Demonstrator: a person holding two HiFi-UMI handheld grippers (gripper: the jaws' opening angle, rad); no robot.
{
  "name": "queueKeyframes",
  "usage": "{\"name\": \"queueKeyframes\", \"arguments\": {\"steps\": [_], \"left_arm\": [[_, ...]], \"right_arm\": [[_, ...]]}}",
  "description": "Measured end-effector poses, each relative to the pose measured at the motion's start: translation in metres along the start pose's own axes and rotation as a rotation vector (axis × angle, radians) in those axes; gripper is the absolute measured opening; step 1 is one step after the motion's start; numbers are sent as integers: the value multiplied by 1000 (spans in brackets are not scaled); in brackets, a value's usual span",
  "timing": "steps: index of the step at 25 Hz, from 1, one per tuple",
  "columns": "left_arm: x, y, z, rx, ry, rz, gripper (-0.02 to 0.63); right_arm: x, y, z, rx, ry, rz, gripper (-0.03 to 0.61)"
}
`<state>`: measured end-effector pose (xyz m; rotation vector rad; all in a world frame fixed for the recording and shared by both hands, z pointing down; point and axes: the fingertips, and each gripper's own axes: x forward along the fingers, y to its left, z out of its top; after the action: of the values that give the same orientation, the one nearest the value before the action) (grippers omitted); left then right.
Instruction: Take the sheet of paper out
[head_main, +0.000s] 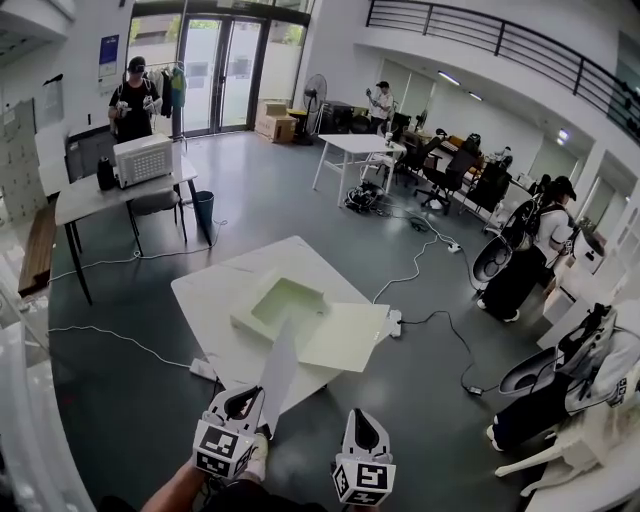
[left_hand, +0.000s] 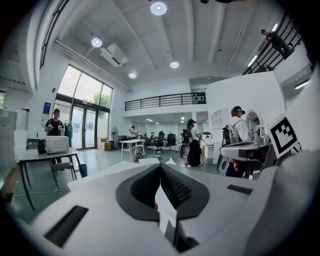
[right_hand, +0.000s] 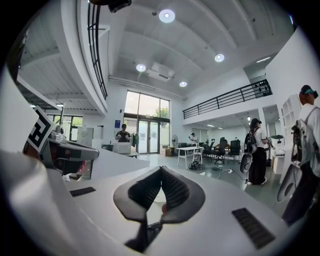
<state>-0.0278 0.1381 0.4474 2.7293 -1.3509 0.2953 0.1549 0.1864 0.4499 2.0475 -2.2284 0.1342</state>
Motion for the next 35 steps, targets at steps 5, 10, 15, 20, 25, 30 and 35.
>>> {"name": "queueKeyframes", "arguments": {"steps": [5, 10, 15, 20, 25, 30, 35], "left_arm": [[-31, 9, -10, 11, 8, 41, 25], [-47, 14, -14, 9, 11, 60, 25], [-54, 17, -7, 12, -3, 76, 25], [-57, 20, -5, 10, -4, 83, 25], [-57, 21, -12, 7, 4, 86, 25], [-53, 17, -12, 1, 3, 76, 25], [-55, 24, -11, 3, 0, 72, 25]], "right_arm": [[-13, 17, -5, -5, 6, 11, 17], [-19, 27, -5, -1, 5, 19, 17], [-22, 34, -5, 3, -2, 26, 17], [-21, 39, -2, -5, -3, 32, 17], [-21, 38, 3, -7, -9, 34, 17], [-18, 35, -1, -5, -7, 38, 17], [-14, 42, -1, -6, -4, 39, 17]]}}
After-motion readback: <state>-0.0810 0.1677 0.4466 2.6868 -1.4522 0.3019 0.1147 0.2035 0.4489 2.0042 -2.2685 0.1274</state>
